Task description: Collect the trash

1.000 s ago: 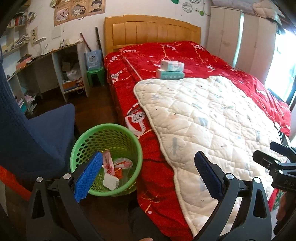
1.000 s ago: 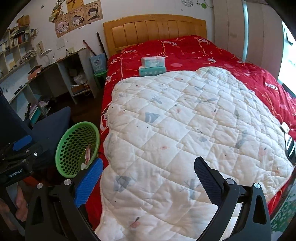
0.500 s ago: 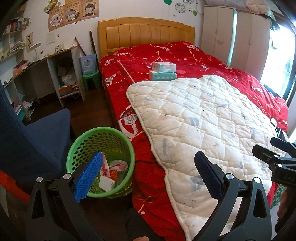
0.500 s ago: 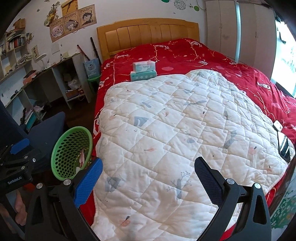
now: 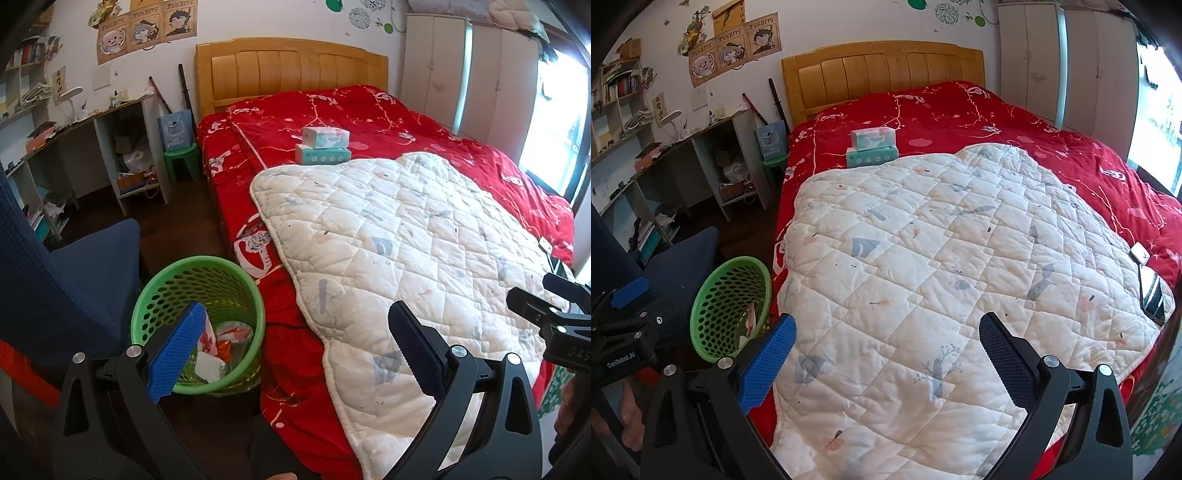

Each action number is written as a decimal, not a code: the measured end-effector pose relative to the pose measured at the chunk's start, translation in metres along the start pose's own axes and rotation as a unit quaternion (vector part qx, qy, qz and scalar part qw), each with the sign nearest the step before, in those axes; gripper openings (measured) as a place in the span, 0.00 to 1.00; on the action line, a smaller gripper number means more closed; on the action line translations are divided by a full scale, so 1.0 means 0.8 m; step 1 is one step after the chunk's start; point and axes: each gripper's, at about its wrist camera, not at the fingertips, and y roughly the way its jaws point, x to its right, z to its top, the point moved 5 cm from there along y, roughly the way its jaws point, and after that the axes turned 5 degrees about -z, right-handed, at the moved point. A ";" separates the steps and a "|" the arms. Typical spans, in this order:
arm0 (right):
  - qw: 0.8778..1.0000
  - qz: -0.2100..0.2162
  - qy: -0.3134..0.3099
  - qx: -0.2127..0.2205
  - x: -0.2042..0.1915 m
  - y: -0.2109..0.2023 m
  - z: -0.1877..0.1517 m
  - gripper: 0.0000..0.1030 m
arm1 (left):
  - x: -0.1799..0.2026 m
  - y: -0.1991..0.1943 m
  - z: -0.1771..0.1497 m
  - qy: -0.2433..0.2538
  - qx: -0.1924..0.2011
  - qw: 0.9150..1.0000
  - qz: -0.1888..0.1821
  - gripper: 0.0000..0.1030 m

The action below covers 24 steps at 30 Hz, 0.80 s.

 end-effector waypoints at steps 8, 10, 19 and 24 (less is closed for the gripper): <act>1.000 -0.004 -0.001 0.011 0.004 -0.007 0.009 0.93 | -0.002 -0.005 0.008 -0.009 0.012 1.000 0.003 0.95; 1.000 -0.005 0.000 0.013 0.005 -0.008 0.011 0.93 | -0.001 -0.007 0.010 -0.011 0.016 1.000 0.002 0.95; 1.000 -0.009 0.000 0.027 0.007 -0.016 0.018 0.93 | 0.001 -0.011 0.015 -0.016 0.031 0.999 0.005 0.95; 0.999 -0.012 0.001 0.035 0.008 -0.020 0.020 0.93 | 0.001 -0.013 0.016 -0.017 0.036 0.999 0.009 0.95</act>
